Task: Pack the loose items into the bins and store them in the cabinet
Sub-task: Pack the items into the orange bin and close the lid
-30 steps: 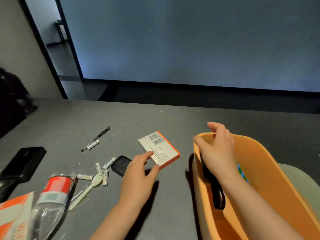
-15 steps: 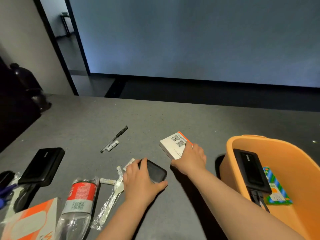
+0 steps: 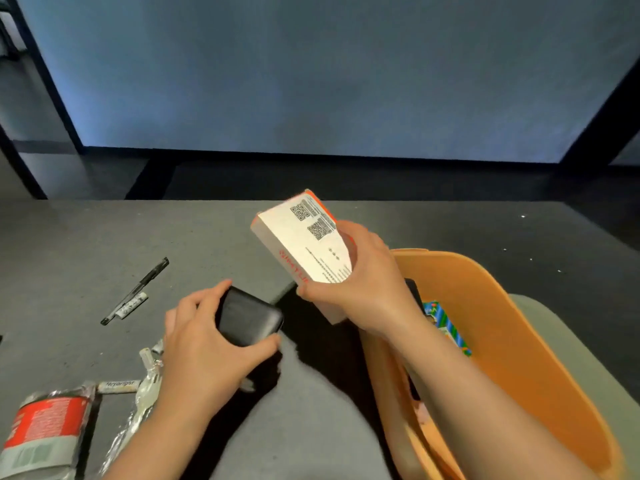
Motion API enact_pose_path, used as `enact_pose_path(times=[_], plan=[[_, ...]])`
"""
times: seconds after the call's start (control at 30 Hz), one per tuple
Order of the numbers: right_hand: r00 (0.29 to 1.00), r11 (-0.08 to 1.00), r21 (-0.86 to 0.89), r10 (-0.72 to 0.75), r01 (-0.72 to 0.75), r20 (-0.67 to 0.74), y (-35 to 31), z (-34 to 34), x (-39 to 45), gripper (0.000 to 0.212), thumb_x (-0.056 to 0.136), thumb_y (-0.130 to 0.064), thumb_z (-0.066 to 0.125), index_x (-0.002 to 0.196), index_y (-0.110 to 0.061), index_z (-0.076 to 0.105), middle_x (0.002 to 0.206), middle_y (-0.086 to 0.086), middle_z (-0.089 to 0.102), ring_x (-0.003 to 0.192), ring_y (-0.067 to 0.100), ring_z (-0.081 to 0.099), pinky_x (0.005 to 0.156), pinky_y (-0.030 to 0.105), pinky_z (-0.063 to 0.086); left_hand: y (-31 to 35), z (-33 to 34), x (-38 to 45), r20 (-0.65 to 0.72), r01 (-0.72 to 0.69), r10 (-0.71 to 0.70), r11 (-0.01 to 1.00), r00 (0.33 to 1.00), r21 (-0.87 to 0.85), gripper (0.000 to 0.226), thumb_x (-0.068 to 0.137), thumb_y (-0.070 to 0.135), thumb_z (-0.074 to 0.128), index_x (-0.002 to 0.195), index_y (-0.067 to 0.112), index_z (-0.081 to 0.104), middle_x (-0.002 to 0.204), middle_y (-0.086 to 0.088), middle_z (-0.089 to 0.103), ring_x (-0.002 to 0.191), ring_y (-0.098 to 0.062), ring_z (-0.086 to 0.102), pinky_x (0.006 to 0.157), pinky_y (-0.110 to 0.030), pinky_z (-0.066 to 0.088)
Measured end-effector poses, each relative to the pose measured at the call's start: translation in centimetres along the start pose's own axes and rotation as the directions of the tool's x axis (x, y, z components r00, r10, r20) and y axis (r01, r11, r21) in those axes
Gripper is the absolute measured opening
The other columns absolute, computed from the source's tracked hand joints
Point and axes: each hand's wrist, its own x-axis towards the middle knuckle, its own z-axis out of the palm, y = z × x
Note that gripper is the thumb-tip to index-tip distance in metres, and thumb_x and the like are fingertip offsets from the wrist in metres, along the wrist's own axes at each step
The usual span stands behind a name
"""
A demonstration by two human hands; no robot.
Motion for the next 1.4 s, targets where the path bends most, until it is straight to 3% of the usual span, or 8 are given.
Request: enact_pose_path(times=[0.2, 0.3, 0.5, 0.7, 0.9, 1.03, 1.2, 1.4], plan=[[0.996, 0.996, -0.033, 0.085, -0.085, 0.003, 8.2, -10.5, -7.2, 0.085, 0.053, -0.028, 0.088, 0.116, -0.052, 0.036, 0.112, -0.035, 0.042, 0.106, -0.007, 0.043, 0.081, 0.012, 0.036, 6.5, 1.6, -3.1, 0.129, -0.099, 0.131, 0.969, 0.983, -0.226, 0.089, 0.051, 0.041, 0.088, 0.129, 0.037, 0.047, 0.116, 0.014, 0.045, 0.115, -0.006, 0.034, 0.091, -0.027, 0.031], [0.97, 0.968, -0.209, 0.178, -0.142, 0.167, 11.9, -12.6, -10.2, 0.096, 0.051, -0.035, 0.086, 0.126, -0.055, 0.029, 0.127, -0.027, 0.037, 0.121, 0.0, 0.036, 0.097, 0.021, 0.036, 8.1, 3.5, -4.9, 0.163, -0.087, 0.143, 0.947, 0.976, -0.31, 0.091, 0.046, 0.046, 0.086, 0.129, 0.037, 0.05, 0.112, 0.019, 0.047, 0.116, -0.009, 0.039, 0.09, -0.027, 0.033], [0.834, 0.937, -0.349, 0.168, 0.031, 0.526, 13.3, -15.2, -12.3, 0.1, 0.054, -0.026, 0.077, 0.138, -0.052, 0.027, 0.134, -0.036, 0.027, 0.127, -0.008, 0.025, 0.107, 0.02, 0.027, 10.3, 5.3, -6.1, 0.174, -0.086, 0.151, 0.938, 0.973, -0.336, 0.098, 0.034, 0.067, 0.068, 0.126, 0.043, 0.047, 0.116, 0.017, 0.048, 0.117, -0.007, 0.04, 0.091, -0.028, 0.037], [0.665, 0.921, -0.389, 0.272, 0.031, 0.695, 12.4, -15.9, -9.6, 0.101, 0.065, -0.01, 0.078, 0.139, -0.052, 0.025, 0.132, -0.024, 0.033, 0.121, 0.003, 0.034, 0.101, 0.025, 0.037, 12.3, 6.3, -6.7, 0.169, -0.11, 0.178, 0.93, 0.97, -0.35, 0.078, 0.035, 0.066, 0.068, 0.109, 0.059, 0.042, 0.11, 0.027, 0.044, 0.115, -0.005, 0.04, 0.086, -0.02, 0.037], [0.744, 0.768, -0.576, 0.205, 0.281, 0.636, 11.2, -16.0, -7.5, 0.1, 0.061, -0.022, 0.083, 0.139, -0.051, 0.026, 0.139, -0.013, 0.034, 0.13, 0.012, 0.03, 0.106, 0.032, 0.029, 12.7, 6.7, -6.8, 0.129, -0.123, 0.173, 0.938, 0.977, -0.325, 0.085, 0.034, 0.067, 0.068, 0.115, 0.054, 0.043, 0.109, 0.031, 0.04, 0.113, -0.004, 0.038, 0.087, -0.024, 0.037], [0.782, 0.589, -0.726, 0.239, 0.355, 0.576, 11.7, -16.0, -7.6, 0.095, 0.065, -0.028, 0.079, 0.143, -0.046, 0.028, 0.14, -0.006, 0.033, 0.133, 0.017, 0.025, 0.111, 0.032, 0.02, 12.8, 6.7, -6.6, 0.118, -0.142, 0.189, 0.936, 0.975, -0.321, 0.091, 0.035, 0.068, 0.066, 0.121, 0.052, 0.041, 0.111, 0.032, 0.039, 0.11, 0.002, 0.036, 0.079, -0.012, 0.034], [0.811, 0.578, -0.723, 0.17, 0.378, 0.56, 13.0, -13.2, -8.5, 0.08, 0.067, -0.029, 0.076, 0.138, -0.038, 0.041, 0.138, -0.001, 0.035, 0.131, 0.023, 0.024, 0.113, 0.036, 0.023, 12.8, 7.3, -6.7, 0.136, -0.131, 0.184, 0.935, 0.973, -0.33, 0.084, 0.035, 0.069, 0.066, 0.114, 0.057, 0.04, 0.111, 0.031, 0.041, 0.108, 0.004, 0.038, 0.082, -0.018, 0.036], [0.796, 0.537, -0.728, 0.159, 0.427, 0.584, 13.8, -12.3, -8.3, 0.081, 0.069, -0.03, 0.073, 0.142, -0.035, 0.038, 0.143, 0.003, 0.036, 0.134, 0.025, 0.025, 0.117, 0.039, 0.017, 12.5, 8.2, -7.2, 0.163, -0.122, 0.181, 0.941, 0.97, -0.314, 0.099, 0.034, 0.067, 0.066, 0.128, 0.042, 0.046, 0.115, 0.02, 0.046, 0.115, -0.004, 0.038, 0.092, -0.026, 0.037]])
